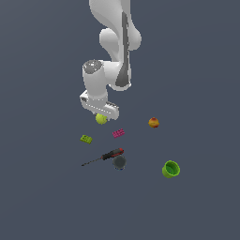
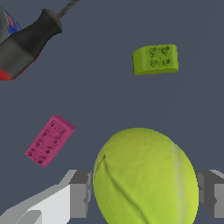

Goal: Pick up a designated object from a clutter of objects.

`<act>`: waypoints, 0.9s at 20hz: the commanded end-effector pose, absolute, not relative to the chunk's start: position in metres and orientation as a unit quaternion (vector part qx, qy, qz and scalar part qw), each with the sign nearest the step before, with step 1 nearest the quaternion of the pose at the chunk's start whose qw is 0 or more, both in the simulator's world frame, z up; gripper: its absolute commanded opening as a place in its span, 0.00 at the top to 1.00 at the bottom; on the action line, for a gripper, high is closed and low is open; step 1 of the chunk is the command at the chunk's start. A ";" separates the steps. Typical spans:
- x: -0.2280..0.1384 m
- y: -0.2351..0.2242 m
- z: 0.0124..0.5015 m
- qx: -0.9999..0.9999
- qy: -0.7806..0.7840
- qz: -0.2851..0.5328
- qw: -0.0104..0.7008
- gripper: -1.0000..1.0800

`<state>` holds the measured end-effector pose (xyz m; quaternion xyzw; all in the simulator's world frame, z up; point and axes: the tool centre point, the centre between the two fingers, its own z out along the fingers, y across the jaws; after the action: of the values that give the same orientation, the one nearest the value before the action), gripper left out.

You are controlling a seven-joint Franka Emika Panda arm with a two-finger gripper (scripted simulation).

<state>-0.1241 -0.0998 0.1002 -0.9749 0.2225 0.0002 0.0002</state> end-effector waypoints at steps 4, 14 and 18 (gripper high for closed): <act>-0.128 -0.100 0.142 -0.975 0.223 -0.001 0.000 1.00; -0.135 -0.098 0.226 -0.975 0.223 0.000 -0.001 1.00; -0.138 -0.098 0.260 -0.975 0.223 0.000 -0.001 1.00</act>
<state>-0.1365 -0.0979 0.2466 -0.9748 0.2231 -0.0001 -0.0013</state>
